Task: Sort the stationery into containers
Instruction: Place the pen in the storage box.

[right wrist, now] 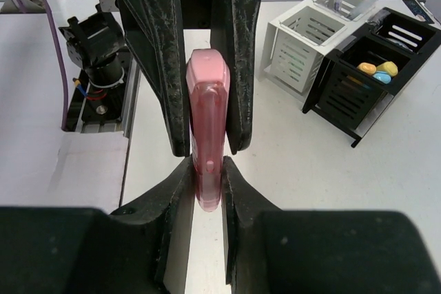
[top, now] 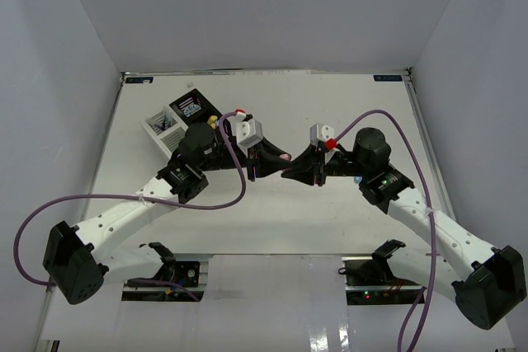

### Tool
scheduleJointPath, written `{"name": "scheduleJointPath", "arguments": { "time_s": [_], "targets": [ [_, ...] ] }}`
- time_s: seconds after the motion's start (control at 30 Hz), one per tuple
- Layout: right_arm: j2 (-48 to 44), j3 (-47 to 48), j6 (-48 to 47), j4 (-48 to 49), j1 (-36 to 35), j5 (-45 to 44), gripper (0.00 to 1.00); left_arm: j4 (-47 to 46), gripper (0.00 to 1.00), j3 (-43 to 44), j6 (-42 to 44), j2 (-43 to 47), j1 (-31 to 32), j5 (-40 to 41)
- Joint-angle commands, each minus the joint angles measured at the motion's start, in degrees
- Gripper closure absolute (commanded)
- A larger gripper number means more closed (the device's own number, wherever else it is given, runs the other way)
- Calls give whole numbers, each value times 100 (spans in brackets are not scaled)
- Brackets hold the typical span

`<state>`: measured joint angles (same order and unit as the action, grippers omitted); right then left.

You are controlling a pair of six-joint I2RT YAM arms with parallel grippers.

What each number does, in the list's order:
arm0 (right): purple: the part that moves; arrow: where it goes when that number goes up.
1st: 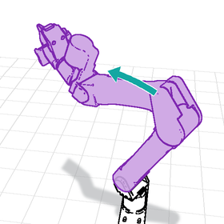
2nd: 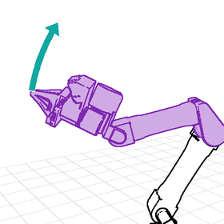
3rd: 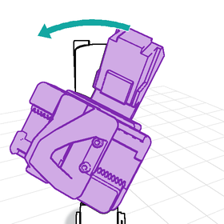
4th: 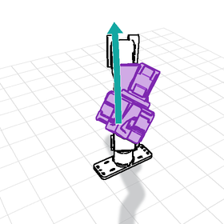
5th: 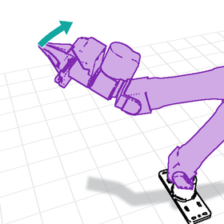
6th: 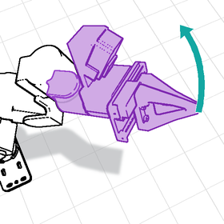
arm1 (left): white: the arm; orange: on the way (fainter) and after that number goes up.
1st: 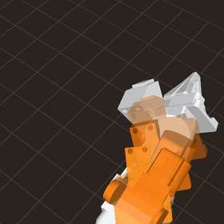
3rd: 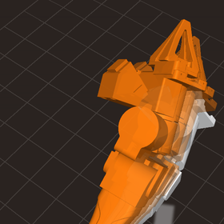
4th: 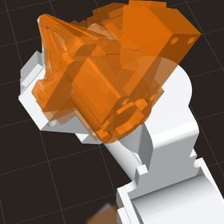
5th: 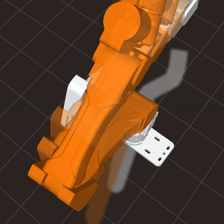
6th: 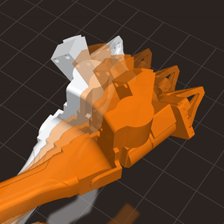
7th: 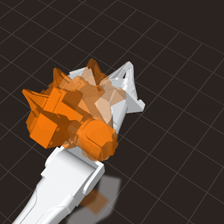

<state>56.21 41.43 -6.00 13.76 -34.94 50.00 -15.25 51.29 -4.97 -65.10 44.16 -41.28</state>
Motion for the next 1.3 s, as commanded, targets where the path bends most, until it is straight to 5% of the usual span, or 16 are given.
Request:
{"name": "scheduleJointPath", "arguments": {
  "time_s": [0.0,0.37,0.53,0.77,1.03,1.27],
  "targets": [
    [40,-65,-15,250,-30,45,81,-304,75,-31,-179,-38,-13,-293],
    [-118,-144,-252,-196,-13,-350,11,-120,87,-260,-74,173,-13,179],
    [-521,-503,-244,-584,-13,-1279,3,293,90,-260,224,427,-30,1453],
    [-1102,-1180,257,-769,-22,-2652,8,1163,97,-84,225,630,-608,5373],
    [-1446,-1541,556,-664,-13,-3751,10,1375,96,-93,-232,587,-2814,5376],
    [-1647,-1761,767,-629,-13,-4296,10,1367,96,-241,-531,200,-3519,5095]
  ]
}}
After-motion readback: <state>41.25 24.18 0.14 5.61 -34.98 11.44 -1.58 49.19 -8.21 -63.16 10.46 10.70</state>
